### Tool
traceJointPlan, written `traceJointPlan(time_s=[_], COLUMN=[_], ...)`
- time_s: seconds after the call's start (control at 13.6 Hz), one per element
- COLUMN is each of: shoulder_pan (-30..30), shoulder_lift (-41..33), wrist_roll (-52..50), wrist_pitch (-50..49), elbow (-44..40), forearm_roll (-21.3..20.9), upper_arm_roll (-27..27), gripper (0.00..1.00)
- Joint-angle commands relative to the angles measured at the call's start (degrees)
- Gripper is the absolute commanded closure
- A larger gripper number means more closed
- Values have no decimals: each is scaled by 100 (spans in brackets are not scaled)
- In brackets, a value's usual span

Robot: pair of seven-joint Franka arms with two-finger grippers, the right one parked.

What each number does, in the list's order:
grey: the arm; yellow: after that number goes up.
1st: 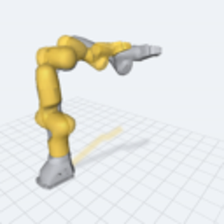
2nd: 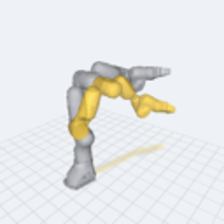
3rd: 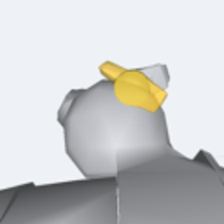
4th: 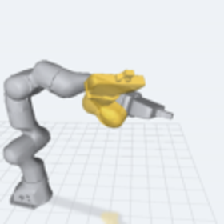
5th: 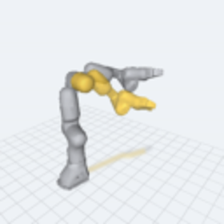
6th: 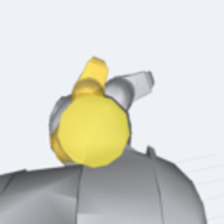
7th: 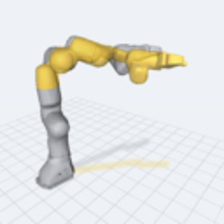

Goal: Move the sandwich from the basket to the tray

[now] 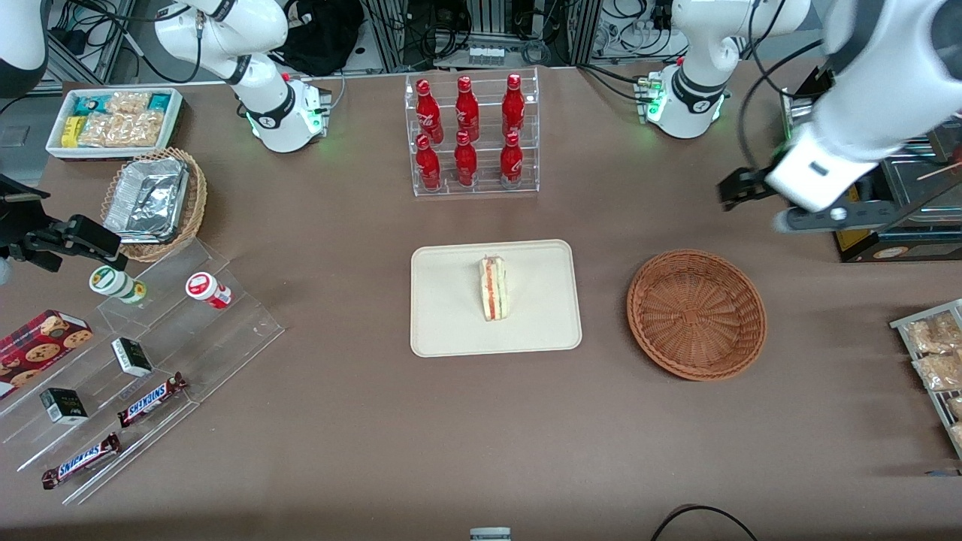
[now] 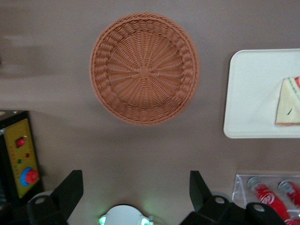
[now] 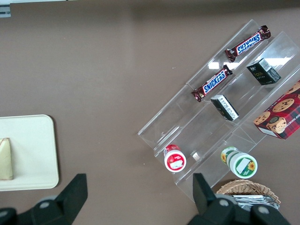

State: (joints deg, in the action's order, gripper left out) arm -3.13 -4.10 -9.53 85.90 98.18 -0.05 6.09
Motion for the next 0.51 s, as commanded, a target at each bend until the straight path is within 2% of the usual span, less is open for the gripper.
traceJointPlan(time_s=[0.0, 0.44], shoulder_pan=[373, 506], shoulder_lift=[-266, 85], wrist_roll=[609, 681], wrist_pitch=[-143, -144], elbow=[70, -519], forearm_roll=[-30, -109], upper_arm_roll=[41, 41], gripper=[0, 0])
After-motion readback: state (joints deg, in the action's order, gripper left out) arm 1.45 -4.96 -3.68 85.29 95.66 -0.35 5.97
